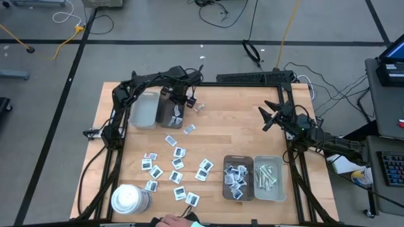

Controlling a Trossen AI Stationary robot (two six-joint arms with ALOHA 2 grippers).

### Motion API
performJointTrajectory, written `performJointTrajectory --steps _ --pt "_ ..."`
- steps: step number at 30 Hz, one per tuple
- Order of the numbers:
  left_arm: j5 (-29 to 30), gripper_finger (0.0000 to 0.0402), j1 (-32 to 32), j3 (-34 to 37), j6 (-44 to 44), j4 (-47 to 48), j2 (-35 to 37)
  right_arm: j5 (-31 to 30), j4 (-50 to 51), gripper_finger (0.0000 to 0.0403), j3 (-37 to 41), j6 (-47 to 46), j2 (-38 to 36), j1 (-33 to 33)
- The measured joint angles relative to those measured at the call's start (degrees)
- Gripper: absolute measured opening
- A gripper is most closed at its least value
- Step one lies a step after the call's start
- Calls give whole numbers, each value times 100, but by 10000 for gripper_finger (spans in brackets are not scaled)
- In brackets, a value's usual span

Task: Pick & Place First Aid Supplies
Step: Put the white ointment pack into the top black bin

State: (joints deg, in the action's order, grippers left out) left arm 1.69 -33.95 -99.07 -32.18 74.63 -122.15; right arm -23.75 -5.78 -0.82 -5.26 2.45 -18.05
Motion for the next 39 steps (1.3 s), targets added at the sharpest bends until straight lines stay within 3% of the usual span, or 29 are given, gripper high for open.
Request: performJointTrajectory --steps 6,11,21,29,39 --pt "-113 161 0 0 15 105 92 0 0 224 0 -2 0 -1" --pt "-117 192 150 -9 570 25 421 0 0 224 0 0 1 0" --pt "-172 181 747 -9 3133 26 595 0 0 221 0 -2 -2 1" --pt "-304 166 711 -114 3044 -128 595 0 0 220 0 -1 0 0" --pt "-318 166 595 -941 3209 -132 298 0 2 222 -2 -2 1 0"
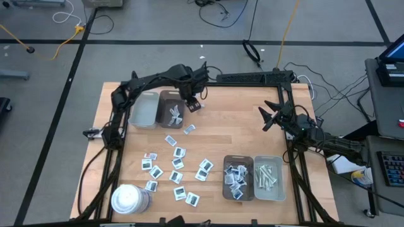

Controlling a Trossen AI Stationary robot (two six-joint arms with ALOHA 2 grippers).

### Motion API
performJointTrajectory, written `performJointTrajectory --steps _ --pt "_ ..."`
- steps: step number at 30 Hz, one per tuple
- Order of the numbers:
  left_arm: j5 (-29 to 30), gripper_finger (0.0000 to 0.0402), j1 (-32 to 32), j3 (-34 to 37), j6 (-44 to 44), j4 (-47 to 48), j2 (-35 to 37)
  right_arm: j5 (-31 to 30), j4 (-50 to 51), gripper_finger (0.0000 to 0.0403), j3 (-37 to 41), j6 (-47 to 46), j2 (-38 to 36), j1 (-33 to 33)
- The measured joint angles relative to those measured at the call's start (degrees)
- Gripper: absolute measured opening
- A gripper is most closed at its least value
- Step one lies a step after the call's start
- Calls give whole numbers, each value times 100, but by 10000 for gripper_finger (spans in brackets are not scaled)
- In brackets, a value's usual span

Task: Pick & Place First Aid Supplies
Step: Put the white ointment pack into the top black bin

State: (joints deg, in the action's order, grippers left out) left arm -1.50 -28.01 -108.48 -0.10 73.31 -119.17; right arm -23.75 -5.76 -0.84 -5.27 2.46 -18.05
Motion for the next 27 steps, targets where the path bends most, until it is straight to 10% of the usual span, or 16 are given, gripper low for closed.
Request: performJointTrajectory --steps 27 --pt "9 166 -29 -1303 159 -104 -1723 0 0 221 2 -1 0 1"
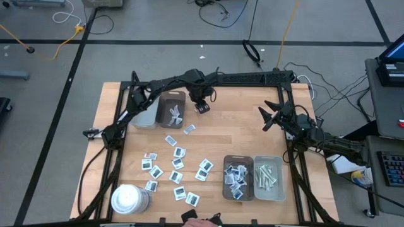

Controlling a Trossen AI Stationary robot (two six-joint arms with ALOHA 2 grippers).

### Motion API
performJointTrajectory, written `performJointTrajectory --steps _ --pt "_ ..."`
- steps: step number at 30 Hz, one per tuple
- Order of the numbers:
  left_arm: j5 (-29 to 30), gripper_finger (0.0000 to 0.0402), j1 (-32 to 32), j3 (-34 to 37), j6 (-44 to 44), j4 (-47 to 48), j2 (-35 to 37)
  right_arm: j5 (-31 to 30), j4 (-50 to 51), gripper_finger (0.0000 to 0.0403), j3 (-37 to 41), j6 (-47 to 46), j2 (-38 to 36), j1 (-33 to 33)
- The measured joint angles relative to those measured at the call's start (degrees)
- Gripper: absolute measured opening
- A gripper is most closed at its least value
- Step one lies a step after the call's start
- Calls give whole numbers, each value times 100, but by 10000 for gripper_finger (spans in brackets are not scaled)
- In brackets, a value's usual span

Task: Pick & Place First Aid Supplies
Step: Put the white ointment pack into the top black bin

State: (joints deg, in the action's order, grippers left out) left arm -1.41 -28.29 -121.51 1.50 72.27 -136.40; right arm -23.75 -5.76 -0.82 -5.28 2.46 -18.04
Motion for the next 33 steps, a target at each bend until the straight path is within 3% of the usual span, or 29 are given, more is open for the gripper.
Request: performJointTrajectory --steps 8,23,33 --pt "198 166 124 2 8 -180 -344 0 0 220 -2 1 0 0" --pt "247 162 162 -4 -32 -127 -315 0 -2 222 0 2 0 0" --pt "98 60 155 -4 39 203 -315 0 -2 224 0 0 0 0"
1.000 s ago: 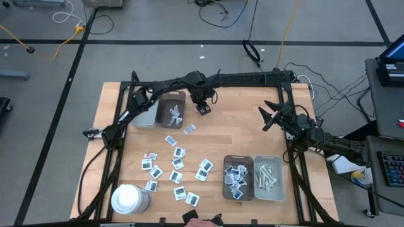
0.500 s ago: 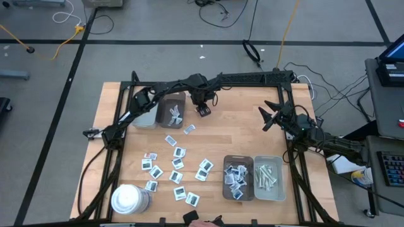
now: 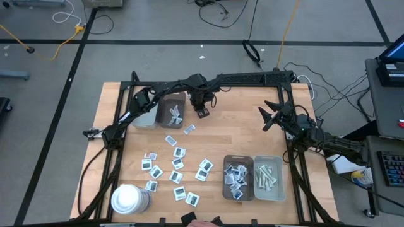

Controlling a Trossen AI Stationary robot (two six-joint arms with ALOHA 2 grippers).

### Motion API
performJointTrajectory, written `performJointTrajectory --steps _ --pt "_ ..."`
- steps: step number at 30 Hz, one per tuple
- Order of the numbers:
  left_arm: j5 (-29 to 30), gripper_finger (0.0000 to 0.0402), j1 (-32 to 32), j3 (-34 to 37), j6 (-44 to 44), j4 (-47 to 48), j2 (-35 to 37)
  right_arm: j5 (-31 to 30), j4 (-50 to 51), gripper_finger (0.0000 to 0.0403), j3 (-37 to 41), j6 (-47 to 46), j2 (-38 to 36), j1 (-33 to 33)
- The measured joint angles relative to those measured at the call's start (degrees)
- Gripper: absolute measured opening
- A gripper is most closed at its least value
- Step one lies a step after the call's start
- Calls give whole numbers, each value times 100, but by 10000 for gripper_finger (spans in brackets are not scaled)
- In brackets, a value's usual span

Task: Pick & Place First Aid Supplies
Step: Put the white ointment pack into the top black bin

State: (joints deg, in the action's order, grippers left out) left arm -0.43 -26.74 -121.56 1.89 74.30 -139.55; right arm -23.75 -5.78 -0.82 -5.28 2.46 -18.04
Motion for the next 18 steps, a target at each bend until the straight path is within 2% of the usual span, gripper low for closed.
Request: performJointTrajectory --steps 5,18 --pt "-8 8 -10 2 178 27 0 0 1 222 -2 1 -1 0" --pt "-155 1 -57 11 74 109 167 0 1 221 0 2 0 0"
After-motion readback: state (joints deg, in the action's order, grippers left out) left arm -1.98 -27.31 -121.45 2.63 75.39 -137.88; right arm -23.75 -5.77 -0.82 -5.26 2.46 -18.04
